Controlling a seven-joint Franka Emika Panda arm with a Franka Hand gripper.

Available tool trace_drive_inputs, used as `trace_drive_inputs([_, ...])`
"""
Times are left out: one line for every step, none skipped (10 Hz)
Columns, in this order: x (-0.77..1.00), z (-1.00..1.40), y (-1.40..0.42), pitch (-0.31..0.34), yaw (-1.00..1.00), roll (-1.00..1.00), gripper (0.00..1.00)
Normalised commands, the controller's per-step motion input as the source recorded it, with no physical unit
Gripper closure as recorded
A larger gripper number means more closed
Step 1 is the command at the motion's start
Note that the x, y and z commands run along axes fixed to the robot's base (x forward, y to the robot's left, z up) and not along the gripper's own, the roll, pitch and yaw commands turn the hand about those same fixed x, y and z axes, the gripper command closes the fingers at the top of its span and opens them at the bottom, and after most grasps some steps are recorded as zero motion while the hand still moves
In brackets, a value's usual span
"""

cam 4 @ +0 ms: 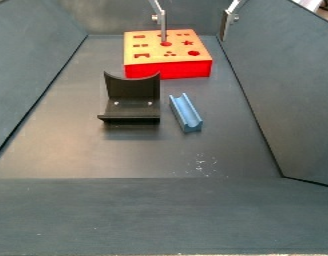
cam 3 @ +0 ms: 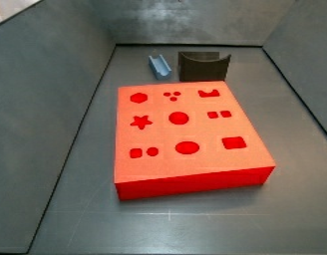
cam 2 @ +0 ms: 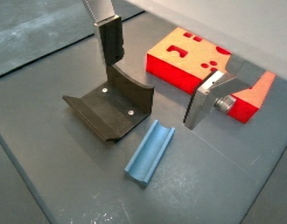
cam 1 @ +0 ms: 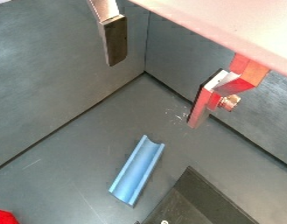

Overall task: Pick up the arch object. Move up. Place the arch object on the fixture. Regrasp the arch object. Move to above the board. Insert the arch object.
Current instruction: Pick up the arch object.

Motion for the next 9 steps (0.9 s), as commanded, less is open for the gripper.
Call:
trace_drive_inputs([0.05,-0.04,-0.05,0.000,0.00,0.00,0.00])
trace_drive_inputs([-0.08,-0.50,-0.33,-0.061,0.31,0.00,0.00])
trace_drive_inputs([0.00,-0.73,-0.21,0.000,0.84,0.00,0.00])
trace_drive_inputs([0.00,-0.71,-0.19,0.000,0.90,0.00,0.00])
trace_drive_inputs([0.08,-0.71,-0.17,0.000,0.91,0.00,0.00])
trace_drive_inputs([0.11,-0.73,-0.10,0.000,0.91,-0.03,0.00])
trace_drive_inputs([0.15,-0.75,-0.08,0.000,0.90,-0.06,0.00])
trace_drive_inputs([0.19,-0.83,-0.07,-0.001,0.83,-0.10,0.00])
trace_drive_inputs([0.05,-0.37,0.00,-0.051,0.32,-0.06,0.00])
